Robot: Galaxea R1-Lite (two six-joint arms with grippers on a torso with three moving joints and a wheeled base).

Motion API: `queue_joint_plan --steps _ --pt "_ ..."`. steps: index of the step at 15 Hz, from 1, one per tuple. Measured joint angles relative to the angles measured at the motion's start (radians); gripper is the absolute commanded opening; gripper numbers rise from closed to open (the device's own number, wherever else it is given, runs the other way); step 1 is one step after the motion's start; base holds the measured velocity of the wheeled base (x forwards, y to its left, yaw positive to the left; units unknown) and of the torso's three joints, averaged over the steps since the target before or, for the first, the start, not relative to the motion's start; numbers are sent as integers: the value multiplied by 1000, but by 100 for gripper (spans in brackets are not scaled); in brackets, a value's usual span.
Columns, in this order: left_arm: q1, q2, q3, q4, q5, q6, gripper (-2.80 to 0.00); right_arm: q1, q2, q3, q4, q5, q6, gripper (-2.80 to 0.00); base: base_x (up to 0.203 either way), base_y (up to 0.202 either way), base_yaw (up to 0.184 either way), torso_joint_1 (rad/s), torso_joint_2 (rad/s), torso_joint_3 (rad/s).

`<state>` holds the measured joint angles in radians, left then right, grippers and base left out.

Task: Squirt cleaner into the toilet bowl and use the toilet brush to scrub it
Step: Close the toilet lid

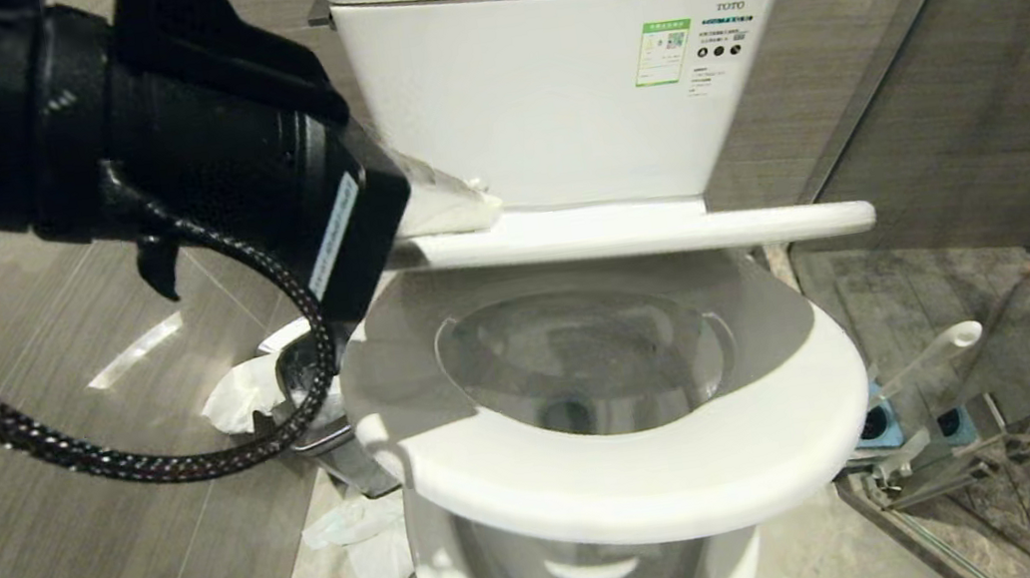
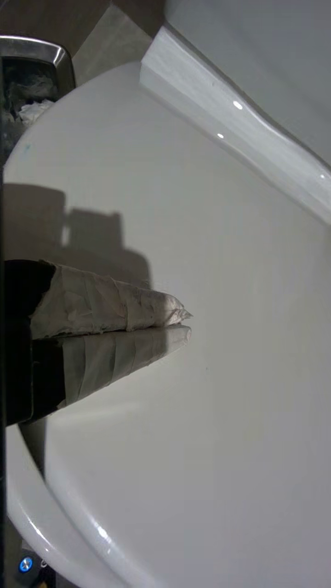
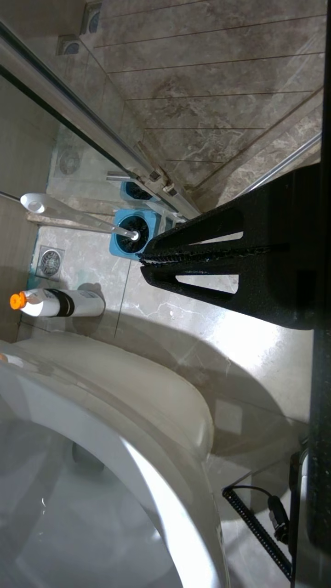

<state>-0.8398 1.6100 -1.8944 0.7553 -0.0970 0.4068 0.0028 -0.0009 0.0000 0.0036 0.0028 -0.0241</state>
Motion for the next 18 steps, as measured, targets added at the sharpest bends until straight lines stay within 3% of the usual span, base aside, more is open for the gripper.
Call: queue_joint_plan --steps 8,18 --pt "-66 27 170 4 3 10 -280 0 0 0 0 0 0 -280 0 0 0 0 0 0" --pt "-71 129 303 -32 14 5 -280 0 0 0 -1 0 0 -280 0 0 0 0 0 0"
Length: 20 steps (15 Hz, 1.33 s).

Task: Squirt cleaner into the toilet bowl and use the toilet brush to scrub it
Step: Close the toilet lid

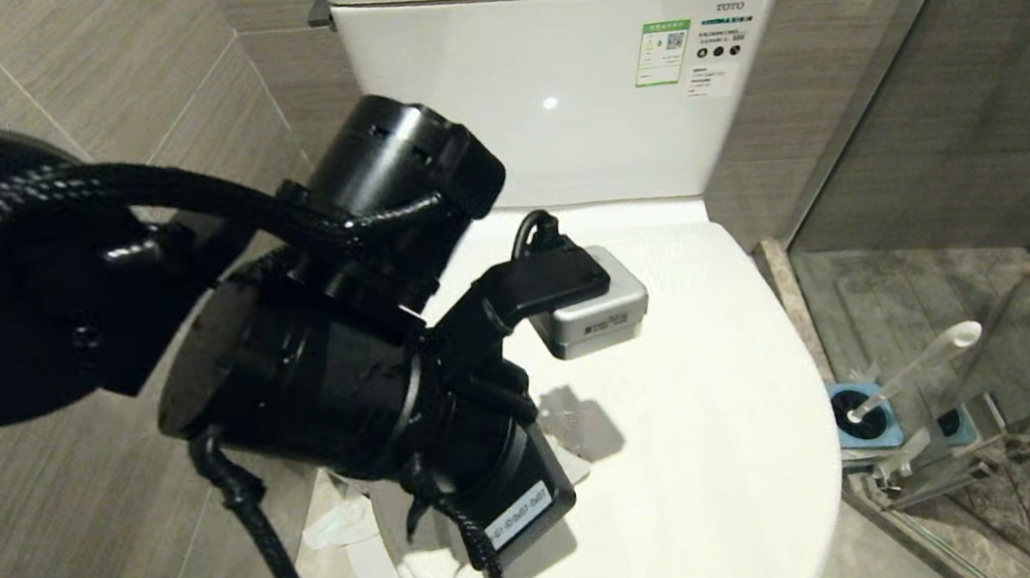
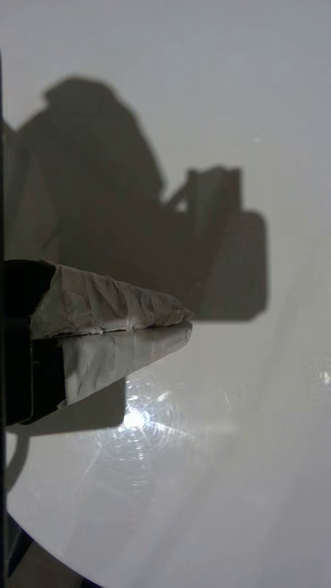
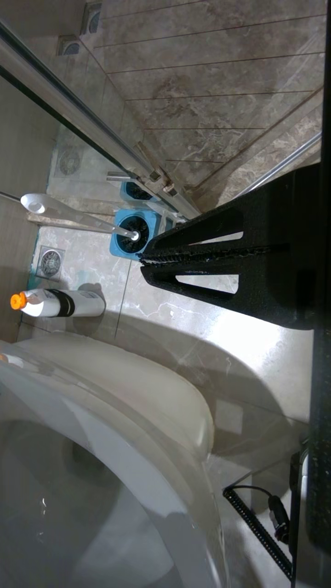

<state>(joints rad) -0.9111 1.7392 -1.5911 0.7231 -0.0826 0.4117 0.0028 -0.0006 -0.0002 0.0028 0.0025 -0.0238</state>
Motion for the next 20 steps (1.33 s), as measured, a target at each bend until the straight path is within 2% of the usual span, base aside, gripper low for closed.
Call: queue_joint_plan --steps 3,9,13,20 --pt "-19 47 30 -60 16 0 -280 0 0 0 0 0 0 -280 0 0 0 0 0 0" --pt "-74 138 58 -79 46 10 -280 0 0 0 0 0 0 -280 0 0 0 0 0 0" --pt "-103 190 94 -137 68 19 -280 0 0 0 0 0 0 -280 0 0 0 0 0 0" --pt "-126 272 149 -223 117 18 -280 0 0 0 0 0 0 -280 0 0 0 0 0 0"
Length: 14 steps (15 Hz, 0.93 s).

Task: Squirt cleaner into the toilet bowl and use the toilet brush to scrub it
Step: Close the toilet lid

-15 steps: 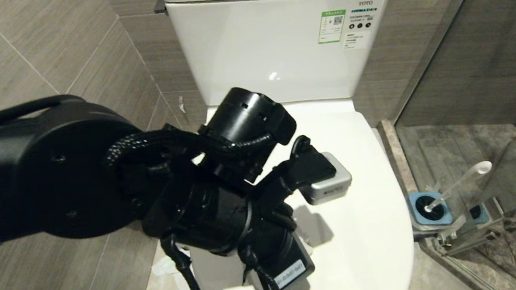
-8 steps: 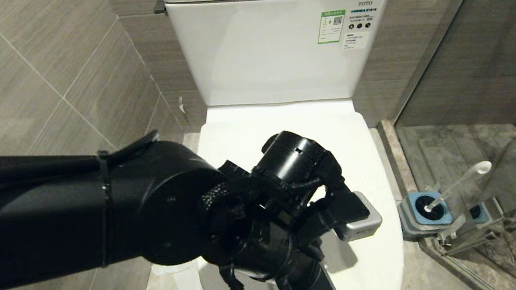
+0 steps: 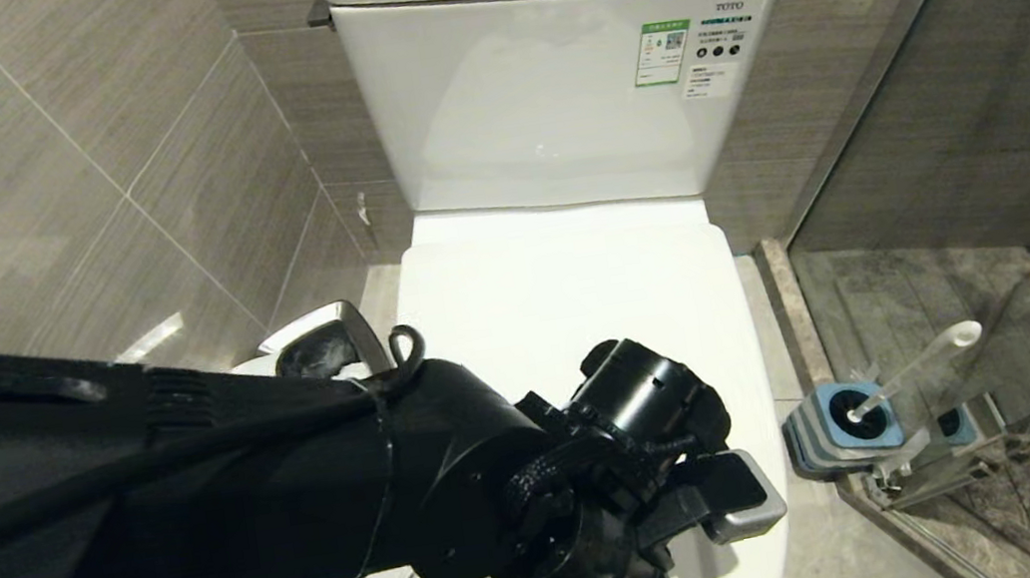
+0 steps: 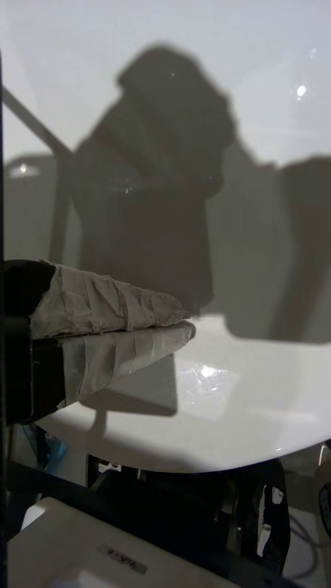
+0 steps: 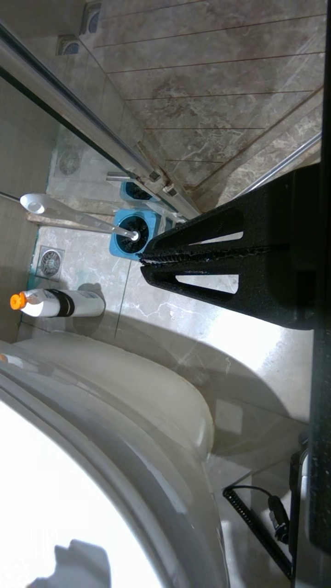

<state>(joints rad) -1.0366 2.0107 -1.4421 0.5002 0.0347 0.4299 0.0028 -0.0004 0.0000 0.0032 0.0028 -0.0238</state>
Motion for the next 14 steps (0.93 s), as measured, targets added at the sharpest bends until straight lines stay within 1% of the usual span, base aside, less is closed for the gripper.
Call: queue_joint_plan --steps 3,8,12,14 --pt "0 35 15 -61 22 -1 -280 0 0 0 0 0 0 -280 0 0 0 0 0 0" --pt "-8 65 46 -85 30 -8 -280 0 0 0 0 0 0 -280 0 0 0 0 0 0" --pt "-13 47 48 -101 34 -16 -280 0 0 0 0 0 0 -280 0 0 0 0 0 0" --pt "-15 12 44 -108 53 -37 -280 0 0 0 0 0 0 -280 0 0 0 0 0 0"
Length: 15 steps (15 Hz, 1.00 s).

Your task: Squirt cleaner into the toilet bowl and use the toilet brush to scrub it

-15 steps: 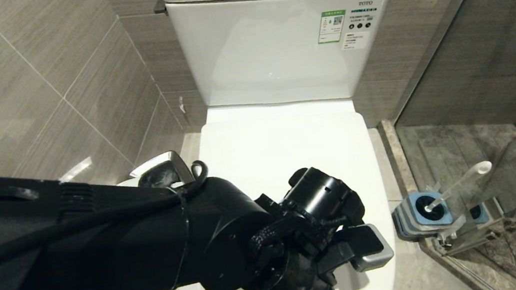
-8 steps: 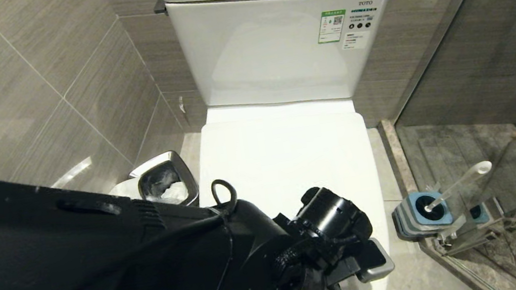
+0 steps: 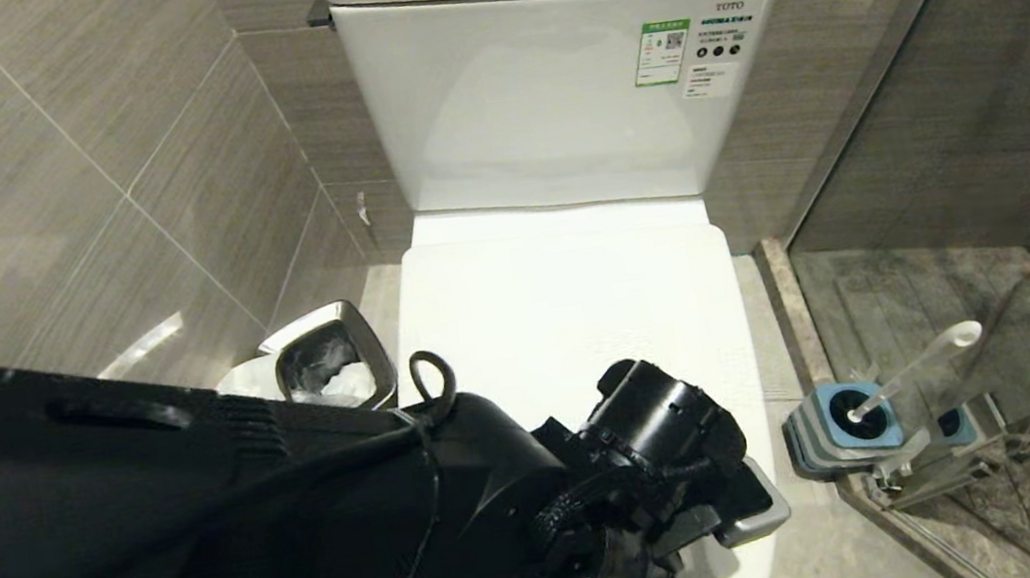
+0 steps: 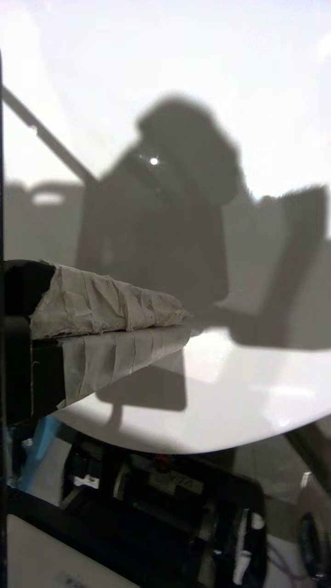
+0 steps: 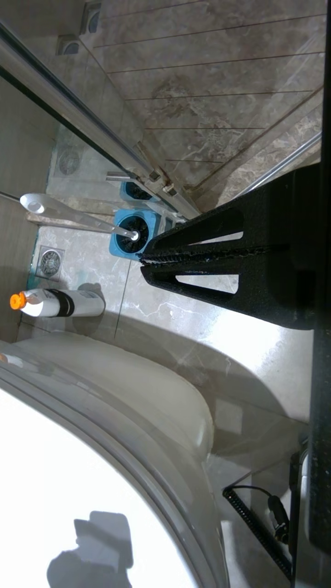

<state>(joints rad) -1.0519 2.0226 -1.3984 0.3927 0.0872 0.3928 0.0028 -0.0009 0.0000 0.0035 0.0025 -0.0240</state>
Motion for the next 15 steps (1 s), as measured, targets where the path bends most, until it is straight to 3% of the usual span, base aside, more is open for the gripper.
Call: queue_joint_plan --steps 5,7,12,15 --pt "6 -137 -4 12 41 -111 -280 0 0 0 0 0 0 -280 0 0 0 0 0 0" --pt "20 -197 -5 46 54 -203 -280 0 0 0 0 0 0 -280 0 0 0 0 0 0" --pt "97 -343 -78 284 63 -466 -280 0 0 0 0 0 0 -280 0 0 0 0 0 0" --pt "167 -419 -128 316 117 -529 -280 0 0 0 -1 0 0 -280 0 0 0 0 0 0"
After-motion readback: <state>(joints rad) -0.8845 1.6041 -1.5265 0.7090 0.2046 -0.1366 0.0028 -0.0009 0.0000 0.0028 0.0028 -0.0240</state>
